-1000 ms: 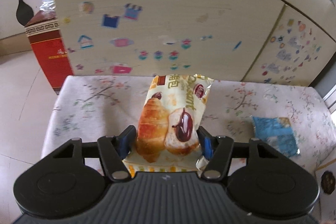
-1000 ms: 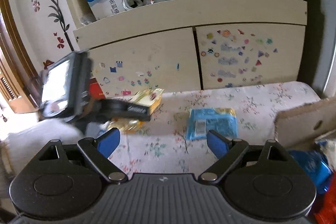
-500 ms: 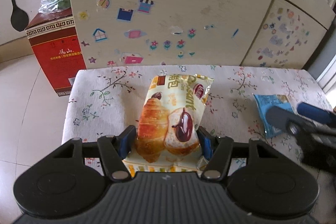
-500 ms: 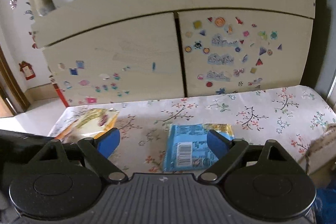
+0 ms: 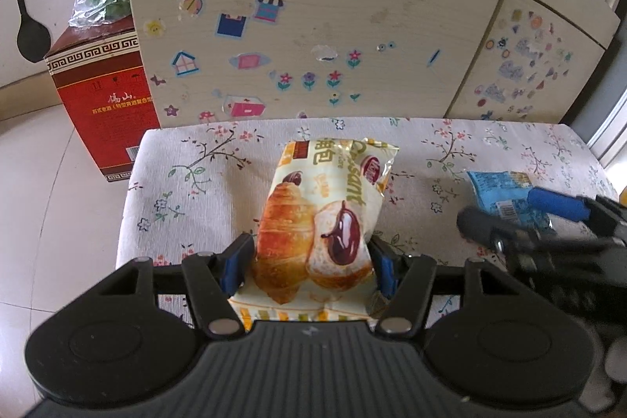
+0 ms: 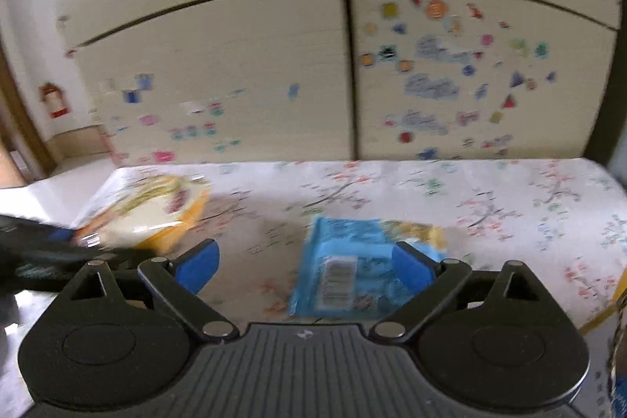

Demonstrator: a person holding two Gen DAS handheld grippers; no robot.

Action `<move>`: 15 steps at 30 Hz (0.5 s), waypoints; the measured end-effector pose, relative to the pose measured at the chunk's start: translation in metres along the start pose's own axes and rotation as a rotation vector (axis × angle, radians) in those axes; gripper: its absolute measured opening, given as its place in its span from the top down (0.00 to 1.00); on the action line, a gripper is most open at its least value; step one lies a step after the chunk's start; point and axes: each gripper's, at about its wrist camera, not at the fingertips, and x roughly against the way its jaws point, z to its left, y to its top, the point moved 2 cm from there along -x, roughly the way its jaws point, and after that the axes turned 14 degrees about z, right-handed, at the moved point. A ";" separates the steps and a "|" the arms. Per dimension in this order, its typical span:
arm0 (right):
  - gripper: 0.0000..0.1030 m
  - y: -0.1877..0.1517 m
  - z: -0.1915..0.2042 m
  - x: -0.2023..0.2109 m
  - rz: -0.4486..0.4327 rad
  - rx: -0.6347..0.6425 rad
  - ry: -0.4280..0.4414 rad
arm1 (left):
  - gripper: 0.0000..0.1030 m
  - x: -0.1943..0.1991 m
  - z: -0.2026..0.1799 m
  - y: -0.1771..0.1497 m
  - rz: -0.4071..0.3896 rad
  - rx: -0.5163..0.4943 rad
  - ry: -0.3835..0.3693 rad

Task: Organize snacks
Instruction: 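Lower the right tool onto the light blue bag and close it while the left tool holds the croissant bag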

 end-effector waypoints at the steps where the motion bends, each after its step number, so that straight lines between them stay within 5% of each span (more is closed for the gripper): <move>1: 0.05 -0.002 0.003 0.002 0.016 0.020 0.024 | 0.40 0.000 0.000 0.000 0.000 -0.001 -0.001; 6: 0.07 -0.007 0.021 0.022 0.135 0.179 0.229 | 0.39 0.000 0.000 -0.001 0.000 -0.005 -0.001; 12: 0.06 -0.002 0.025 0.016 0.082 0.224 0.098 | 0.40 0.002 0.007 0.002 0.006 0.043 -0.035; 15: 0.06 -0.002 0.016 0.009 0.080 0.212 0.107 | 0.40 0.002 0.008 0.001 0.004 0.032 -0.041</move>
